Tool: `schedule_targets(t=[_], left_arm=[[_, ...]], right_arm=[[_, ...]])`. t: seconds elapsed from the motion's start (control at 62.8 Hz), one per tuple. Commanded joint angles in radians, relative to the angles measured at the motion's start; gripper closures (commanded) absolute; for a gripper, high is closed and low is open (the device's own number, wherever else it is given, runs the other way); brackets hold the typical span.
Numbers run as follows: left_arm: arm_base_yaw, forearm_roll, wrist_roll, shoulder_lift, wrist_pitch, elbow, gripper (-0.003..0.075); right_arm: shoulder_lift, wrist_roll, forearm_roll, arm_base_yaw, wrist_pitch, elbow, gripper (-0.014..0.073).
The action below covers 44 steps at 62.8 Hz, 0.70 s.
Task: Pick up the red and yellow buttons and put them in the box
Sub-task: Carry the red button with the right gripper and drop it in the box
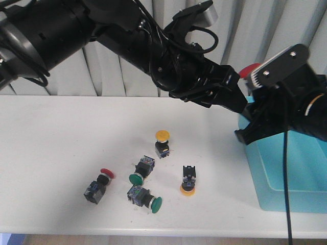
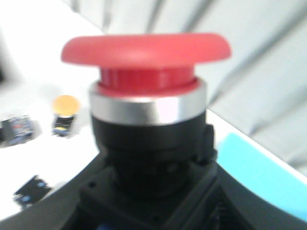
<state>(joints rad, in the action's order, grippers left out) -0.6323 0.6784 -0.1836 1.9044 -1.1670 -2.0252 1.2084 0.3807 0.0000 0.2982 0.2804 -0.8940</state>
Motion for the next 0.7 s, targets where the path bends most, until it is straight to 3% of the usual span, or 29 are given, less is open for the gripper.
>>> schedule_targets(t=[0.0, 0.255, 0.35, 0.51, 0.685], left_arm=[[-0.005, 0.025, -0.008, -0.084, 0.031, -0.027, 0.0203], [-0.005, -0.172, -0.008, -0.135, 0.027, -0.027, 0.0209], [-0.005, -0.288, -0.003, -0.164, 0.027, -0.027, 0.0249], [-0.004, -0.598, 0.048, -0.229, 0.033, -0.027, 0.0409], [-0.004, -0.988, 0.192, -0.289, 0.014, -0.027, 0.0629]], right_arm=[[-0.021, -0.019, 0.0, -0.042, -0.08, -0.034, 0.0594], [-0.026, -0.049, 0.0, -0.118, -0.083, -0.042, 0.0594], [-0.021, -0.115, 0.008, -0.182, -0.083, -0.058, 0.0594], [0.016, -0.256, 0.01, -0.289, -0.07, -0.111, 0.0594], [0.122, -0.264, 0.009, -0.37, 0.034, -0.194, 0.0593]])
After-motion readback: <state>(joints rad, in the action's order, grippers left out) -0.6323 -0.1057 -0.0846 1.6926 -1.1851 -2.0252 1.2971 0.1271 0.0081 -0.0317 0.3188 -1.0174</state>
